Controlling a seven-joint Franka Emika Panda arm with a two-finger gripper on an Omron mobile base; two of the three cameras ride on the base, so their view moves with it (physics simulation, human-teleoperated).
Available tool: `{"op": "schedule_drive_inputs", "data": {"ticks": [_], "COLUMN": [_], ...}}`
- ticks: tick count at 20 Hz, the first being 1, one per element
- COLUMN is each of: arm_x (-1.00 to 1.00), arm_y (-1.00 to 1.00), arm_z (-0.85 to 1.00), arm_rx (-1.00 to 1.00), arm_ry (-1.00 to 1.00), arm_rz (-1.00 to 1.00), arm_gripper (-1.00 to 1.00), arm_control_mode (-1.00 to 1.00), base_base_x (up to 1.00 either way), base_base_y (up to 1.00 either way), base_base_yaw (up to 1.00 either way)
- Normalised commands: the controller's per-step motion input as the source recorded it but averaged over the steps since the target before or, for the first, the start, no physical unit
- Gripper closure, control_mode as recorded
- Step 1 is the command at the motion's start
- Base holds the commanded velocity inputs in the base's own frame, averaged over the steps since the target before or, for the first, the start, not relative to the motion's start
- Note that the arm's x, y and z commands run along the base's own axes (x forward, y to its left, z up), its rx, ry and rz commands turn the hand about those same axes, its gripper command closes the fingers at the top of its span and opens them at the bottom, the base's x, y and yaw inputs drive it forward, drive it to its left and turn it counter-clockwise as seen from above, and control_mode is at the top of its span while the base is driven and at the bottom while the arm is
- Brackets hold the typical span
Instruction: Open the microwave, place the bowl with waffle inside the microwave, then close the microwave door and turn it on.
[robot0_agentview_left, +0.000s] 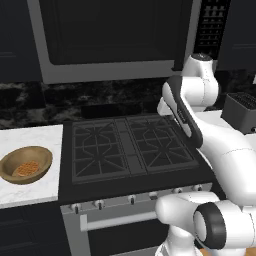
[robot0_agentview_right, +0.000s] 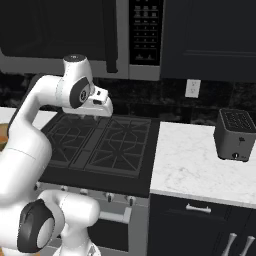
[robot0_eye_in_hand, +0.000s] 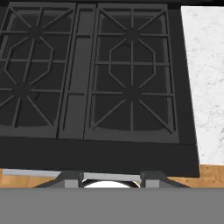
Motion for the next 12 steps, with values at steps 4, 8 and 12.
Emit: {"op": "schedule_drive_inputs", "data": {"ticks": [4, 8, 12], "arm_x": [-0.13, -0.5, -0.38], "arm_y": [-0.02, -0.03, -0.17], "arm_z": [0.04, 0.47, 0.46], "arm_rx": [0.04, 0.05, -0.01], "arm_ry": [-0.05, -0.25, -0.34], "arm_rz": [0.0, 0.0, -0.11], "arm_gripper": [-1.0, -1.0, -1.0], "arm_control_mode": [-1.0, -1.0, -1.0], "base_base_x": [0.0, 0.0, 0.0], "base_base_y": [0.0, 0.0, 0.0], "base_base_yaw": [0.0, 0.0, 0.0]}}
